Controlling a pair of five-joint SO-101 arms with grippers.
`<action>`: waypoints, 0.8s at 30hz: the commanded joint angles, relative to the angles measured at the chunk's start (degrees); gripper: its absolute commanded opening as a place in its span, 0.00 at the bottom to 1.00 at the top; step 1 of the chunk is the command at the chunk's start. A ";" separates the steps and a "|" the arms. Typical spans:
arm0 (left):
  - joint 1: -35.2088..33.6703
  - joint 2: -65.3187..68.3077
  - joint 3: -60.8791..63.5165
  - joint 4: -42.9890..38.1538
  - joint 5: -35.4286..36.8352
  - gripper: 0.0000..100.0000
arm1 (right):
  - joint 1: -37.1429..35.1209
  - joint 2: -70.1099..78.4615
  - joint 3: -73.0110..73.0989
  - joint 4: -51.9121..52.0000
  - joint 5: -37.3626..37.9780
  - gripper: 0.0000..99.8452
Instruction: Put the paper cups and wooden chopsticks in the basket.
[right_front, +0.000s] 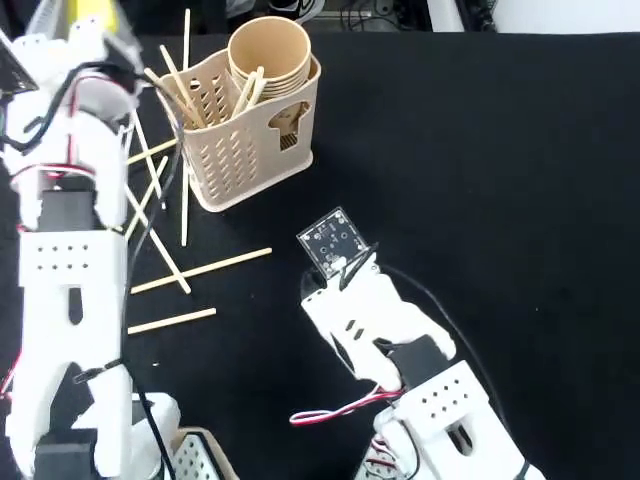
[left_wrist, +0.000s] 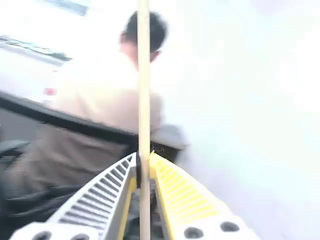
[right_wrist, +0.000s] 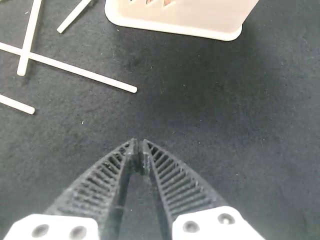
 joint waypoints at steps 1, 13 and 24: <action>4.97 3.78 -5.14 -0.18 4.31 0.03 | -0.53 -0.22 -0.57 -0.97 0.53 0.02; 4.53 16.00 -3.12 -0.18 8.35 0.03 | -0.53 -0.22 -0.66 -0.88 2.37 0.02; 4.97 11.25 6.90 0.18 2.29 0.03 | -0.53 -0.22 -0.66 -0.88 2.37 0.02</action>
